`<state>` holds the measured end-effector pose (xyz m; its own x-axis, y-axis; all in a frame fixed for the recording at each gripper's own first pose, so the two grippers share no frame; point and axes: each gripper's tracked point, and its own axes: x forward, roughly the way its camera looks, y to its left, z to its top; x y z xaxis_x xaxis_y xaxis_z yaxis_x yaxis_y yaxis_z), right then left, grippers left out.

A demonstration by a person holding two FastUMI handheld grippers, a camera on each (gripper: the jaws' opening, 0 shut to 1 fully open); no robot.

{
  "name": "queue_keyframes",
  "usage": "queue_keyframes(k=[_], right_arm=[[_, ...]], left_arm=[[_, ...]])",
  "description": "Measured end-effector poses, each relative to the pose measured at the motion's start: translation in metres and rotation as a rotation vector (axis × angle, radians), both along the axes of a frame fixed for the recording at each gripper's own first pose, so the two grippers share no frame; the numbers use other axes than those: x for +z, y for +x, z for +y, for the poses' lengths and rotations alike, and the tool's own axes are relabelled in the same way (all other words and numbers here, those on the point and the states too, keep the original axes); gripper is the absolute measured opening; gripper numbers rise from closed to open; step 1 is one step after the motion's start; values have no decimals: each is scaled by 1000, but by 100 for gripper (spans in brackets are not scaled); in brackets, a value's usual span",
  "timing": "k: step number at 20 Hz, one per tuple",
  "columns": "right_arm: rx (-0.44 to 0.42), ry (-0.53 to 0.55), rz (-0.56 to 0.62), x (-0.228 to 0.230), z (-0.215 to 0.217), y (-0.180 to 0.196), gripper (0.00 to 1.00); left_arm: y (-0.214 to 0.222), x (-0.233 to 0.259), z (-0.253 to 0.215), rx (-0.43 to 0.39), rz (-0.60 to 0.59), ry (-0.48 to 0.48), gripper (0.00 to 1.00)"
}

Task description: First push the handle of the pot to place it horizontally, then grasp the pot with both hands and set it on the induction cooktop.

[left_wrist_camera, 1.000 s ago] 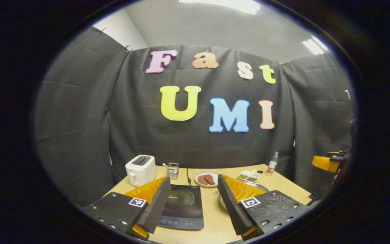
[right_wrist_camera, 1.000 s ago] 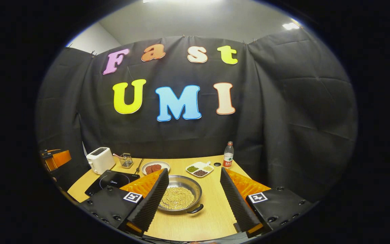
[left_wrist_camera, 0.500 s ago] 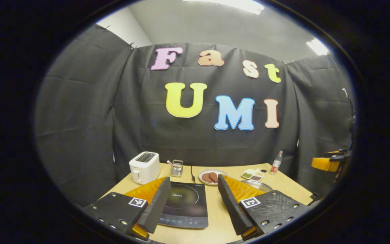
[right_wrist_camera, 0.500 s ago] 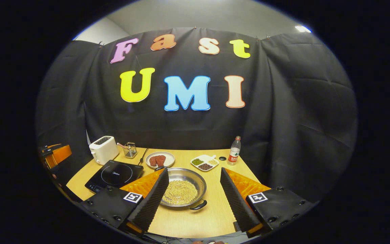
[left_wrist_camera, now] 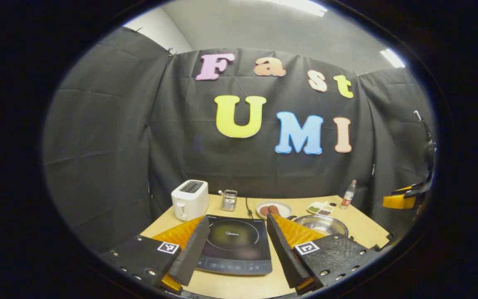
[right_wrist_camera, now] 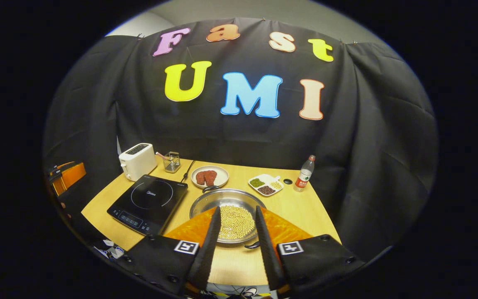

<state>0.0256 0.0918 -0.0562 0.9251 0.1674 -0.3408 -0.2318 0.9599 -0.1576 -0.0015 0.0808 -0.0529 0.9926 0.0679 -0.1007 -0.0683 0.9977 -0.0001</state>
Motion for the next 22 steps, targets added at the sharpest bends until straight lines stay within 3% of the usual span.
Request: queue_keyframes(k=[1, 2, 5, 6, 7, 12, 22], right_arm=[[6, -1, 11, -3, 3, 2, 48], [12, -2, 26, -7, 5, 4, 32], [35, -4, 74, -18, 13, 9, 18], [49, -1, 87, -23, 14, 11, 6], [71, 6, 120, -30, 17, 12, 2], [183, 66, 297, -69, 32, 10, 2], [284, 23, 503, -140, 14, 27, 2]], left_arm=[[-3, -1, 2, 6, 6, -9, 82], [-7, -5, 2, 12, 10, -15, 82], [-10, -7, 2, 31, 21, -10, 82], [-11, -6, 0, 34, 25, -8, 85], [-9, -5, -2, 37, 28, -4, 85], [-6, -11, -17, 81, 51, 29, 82], [21, -19, -71, 92, 109, 74, 85]])
